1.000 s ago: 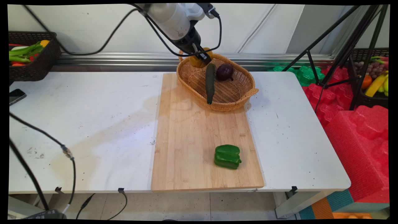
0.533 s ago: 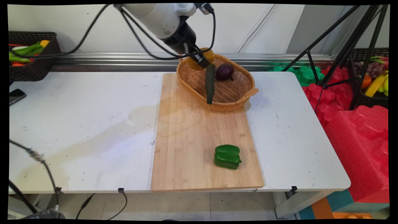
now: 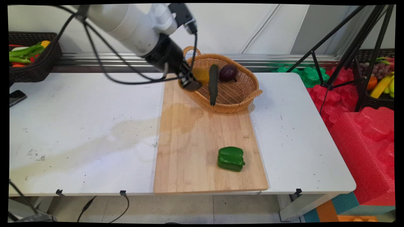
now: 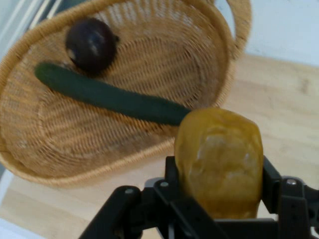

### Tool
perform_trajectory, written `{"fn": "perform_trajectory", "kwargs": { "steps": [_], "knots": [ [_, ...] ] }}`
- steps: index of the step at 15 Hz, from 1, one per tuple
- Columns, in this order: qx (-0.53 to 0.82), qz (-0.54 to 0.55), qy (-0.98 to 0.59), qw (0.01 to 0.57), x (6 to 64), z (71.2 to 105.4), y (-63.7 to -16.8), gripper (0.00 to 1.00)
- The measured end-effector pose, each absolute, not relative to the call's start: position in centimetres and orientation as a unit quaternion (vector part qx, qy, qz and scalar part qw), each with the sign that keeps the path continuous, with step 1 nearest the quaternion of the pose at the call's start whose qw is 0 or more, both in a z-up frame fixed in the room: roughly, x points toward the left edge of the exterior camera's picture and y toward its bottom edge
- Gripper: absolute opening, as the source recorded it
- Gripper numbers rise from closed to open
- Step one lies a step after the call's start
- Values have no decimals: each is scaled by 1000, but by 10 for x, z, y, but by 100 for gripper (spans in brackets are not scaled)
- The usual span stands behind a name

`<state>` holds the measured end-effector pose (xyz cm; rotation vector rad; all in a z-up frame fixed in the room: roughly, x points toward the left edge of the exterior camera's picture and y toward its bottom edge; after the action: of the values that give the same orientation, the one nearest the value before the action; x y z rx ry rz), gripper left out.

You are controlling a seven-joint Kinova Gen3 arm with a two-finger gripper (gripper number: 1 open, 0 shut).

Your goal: Place the picked object on the cutting board

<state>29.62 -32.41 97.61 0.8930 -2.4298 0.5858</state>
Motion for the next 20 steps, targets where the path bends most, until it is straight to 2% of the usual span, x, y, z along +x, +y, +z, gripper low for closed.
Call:
{"fn": "perform_trajectory", "kwargs": {
  "steps": [8,12,20],
  "knots": [
    [284,190,-915,214,309,945,-293,0],
    [267,176,-929,185,310,911,-299,0],
    [250,164,-940,164,300,862,-329,0]
  ]
}}
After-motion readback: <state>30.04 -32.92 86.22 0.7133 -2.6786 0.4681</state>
